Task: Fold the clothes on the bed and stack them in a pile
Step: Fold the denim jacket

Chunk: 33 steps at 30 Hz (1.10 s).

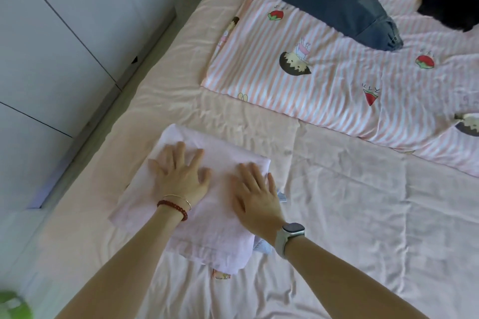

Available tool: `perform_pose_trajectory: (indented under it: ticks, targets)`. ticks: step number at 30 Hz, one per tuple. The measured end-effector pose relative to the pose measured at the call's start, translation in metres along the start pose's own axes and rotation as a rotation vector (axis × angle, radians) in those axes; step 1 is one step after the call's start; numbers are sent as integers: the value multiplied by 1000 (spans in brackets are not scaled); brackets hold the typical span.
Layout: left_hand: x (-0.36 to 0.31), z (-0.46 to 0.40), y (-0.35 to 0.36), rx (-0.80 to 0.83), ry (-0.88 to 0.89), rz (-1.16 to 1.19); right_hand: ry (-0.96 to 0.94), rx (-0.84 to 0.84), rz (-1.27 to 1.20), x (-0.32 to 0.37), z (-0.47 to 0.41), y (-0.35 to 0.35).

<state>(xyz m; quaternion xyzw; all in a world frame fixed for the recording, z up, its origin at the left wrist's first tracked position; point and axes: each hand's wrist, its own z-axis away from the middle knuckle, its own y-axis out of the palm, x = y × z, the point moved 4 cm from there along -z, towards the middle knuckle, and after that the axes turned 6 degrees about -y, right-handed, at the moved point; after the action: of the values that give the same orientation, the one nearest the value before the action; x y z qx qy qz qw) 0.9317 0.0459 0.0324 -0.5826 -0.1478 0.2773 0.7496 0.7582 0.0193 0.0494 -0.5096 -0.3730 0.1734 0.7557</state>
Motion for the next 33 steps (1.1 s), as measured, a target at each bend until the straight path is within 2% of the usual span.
perform_pose_trajectory:
  ticks: [2, 4, 10, 13, 16, 20, 23, 27, 30, 33]
  targets:
    - [-26, -5, -20, -81, -16, 79, 11, -181, -75, -23, 5, -28]
    - [-69, -18, -37, -112, 24, 150, 110, -292, -154, -61, 10, -55]
    - [-241, -94, -43, 1, 218, 205, 372, -383, -167, -214, -4, -121]
    - [-316, -141, -6, 102, 247, 143, 447, -415, -147, -298, -27, -139]
    - [-372, -193, 44, 135, 253, 72, 464, -427, -84, -375, -59, -149]
    - [-402, -239, 111, 33, 207, -4, 423, -440, 3, -455, -109, -158]
    - [-409, -259, 151, -55, 174, -13, 409, -449, -34, -510, -158, -166]
    - [-415, -274, 165, -175, 186, -64, 452, -553, -149, -567, -222, -177]
    - [-416, -275, 171, -297, 252, 11, 423, -657, -252, -592, -262, -183]
    - [-417, -277, 172, -331, 287, 19, 513, -592, -362, -613, -285, -184]
